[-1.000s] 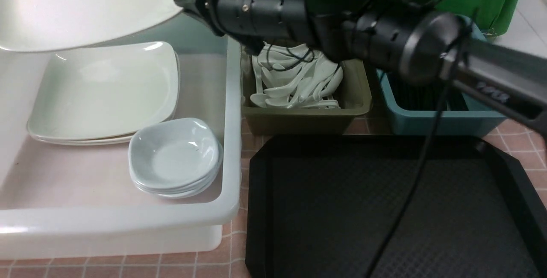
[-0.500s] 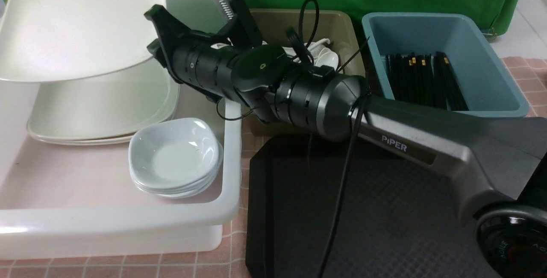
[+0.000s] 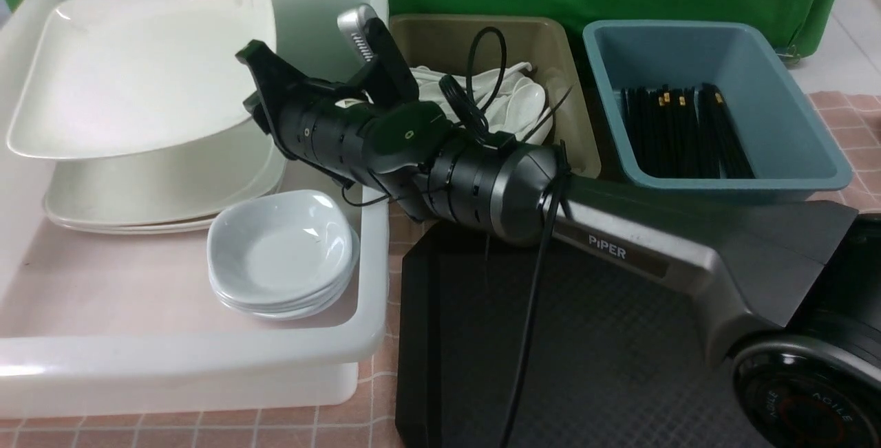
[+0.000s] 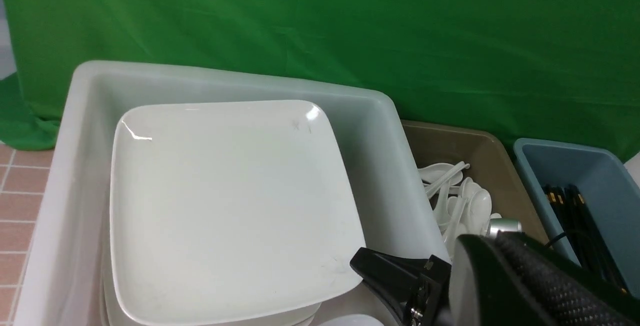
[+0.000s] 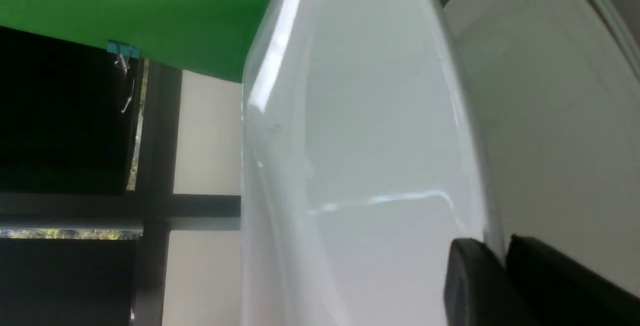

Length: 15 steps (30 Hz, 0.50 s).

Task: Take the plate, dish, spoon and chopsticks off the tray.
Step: Use the right arm to put the plate into the large storage box on the left

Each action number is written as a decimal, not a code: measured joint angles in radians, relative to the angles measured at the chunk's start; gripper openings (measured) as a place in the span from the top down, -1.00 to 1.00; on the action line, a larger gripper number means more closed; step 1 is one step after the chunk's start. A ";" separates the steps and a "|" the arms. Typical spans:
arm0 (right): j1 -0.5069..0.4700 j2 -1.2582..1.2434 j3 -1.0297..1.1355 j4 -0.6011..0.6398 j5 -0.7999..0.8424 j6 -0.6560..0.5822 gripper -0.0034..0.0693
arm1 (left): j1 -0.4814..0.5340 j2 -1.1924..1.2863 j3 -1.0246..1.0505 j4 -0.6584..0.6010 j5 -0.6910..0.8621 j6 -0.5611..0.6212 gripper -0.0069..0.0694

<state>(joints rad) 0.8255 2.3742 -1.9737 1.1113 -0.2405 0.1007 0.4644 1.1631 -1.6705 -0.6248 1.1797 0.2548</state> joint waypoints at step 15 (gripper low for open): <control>-0.001 -0.003 -0.004 0.002 0.003 -0.068 0.12 | 0.000 0.006 0.000 0.000 0.009 0.000 0.77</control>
<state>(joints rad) 0.8245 2.3711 -1.9781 1.1136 -0.2379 0.0330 0.4644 1.1696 -1.6705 -0.6248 1.1884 0.2548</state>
